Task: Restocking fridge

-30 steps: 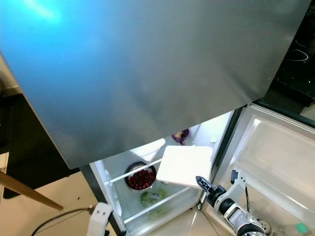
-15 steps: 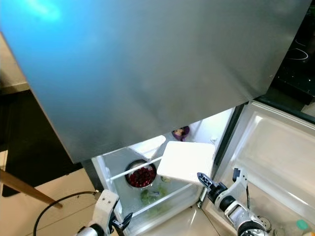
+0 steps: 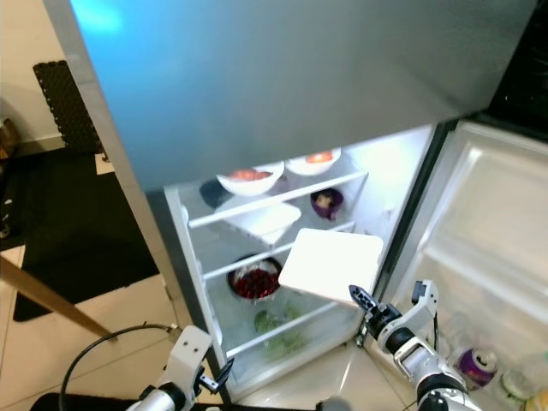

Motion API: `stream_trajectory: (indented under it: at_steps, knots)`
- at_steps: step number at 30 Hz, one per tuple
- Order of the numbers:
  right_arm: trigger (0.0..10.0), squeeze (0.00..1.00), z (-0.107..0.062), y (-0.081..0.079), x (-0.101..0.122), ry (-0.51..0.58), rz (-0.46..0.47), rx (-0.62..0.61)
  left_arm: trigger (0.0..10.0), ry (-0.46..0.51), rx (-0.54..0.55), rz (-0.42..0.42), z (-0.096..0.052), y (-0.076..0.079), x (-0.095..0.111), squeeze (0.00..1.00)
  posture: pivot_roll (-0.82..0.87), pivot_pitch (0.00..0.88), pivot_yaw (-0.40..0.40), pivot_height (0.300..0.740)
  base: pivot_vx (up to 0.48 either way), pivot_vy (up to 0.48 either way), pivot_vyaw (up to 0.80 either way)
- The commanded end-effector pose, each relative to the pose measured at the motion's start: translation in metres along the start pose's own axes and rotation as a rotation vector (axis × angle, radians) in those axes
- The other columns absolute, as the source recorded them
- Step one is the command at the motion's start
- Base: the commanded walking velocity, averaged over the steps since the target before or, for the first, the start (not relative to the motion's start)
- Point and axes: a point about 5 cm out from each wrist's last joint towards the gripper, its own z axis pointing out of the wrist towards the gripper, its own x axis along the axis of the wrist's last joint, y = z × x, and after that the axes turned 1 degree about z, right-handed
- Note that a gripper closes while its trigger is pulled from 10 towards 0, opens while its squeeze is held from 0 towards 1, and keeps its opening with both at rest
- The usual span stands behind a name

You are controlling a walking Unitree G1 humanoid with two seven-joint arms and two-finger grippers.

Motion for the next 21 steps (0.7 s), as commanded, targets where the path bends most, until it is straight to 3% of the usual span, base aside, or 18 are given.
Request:
stream_trajectory:
  at_steps: [1, 8, 16, 21]
  knots:
    - [10.0, 0.00, 0.004, -0.008, 0.017, 0.069, 0.015, 0.040, 10.0, 0.071, -0.004, 0.054, 0.007, -0.001, 0.015, 0.00, -0.09, 0.000, -0.026, 0.602, 0.000, 0.000, 0.00]
    - [10.0, 0.00, 0.005, -0.011, 0.025, 0.084, 0.013, 0.053, 10.0, 0.157, 0.016, 0.092, 0.012, -0.001, 0.030, 0.00, -0.09, 0.000, -0.030, 0.602, 0.000, 0.000, 0.00]
    - [10.0, 0.00, 0.012, -0.021, 0.026, 0.056, 0.006, 0.097, 10.0, 0.267, 0.085, 0.086, 0.018, -0.009, 0.052, 0.00, -0.09, 0.000, -0.032, 0.567, 0.000, 0.000, 0.00]
    - [10.0, 0.00, 0.015, -0.027, 0.030, 0.057, 0.010, 0.125, 10.0, 0.287, 0.097, 0.081, 0.018, -0.007, 0.054, 0.00, -0.09, 0.000, -0.032, 0.547, 0.000, 0.000, 0.00]
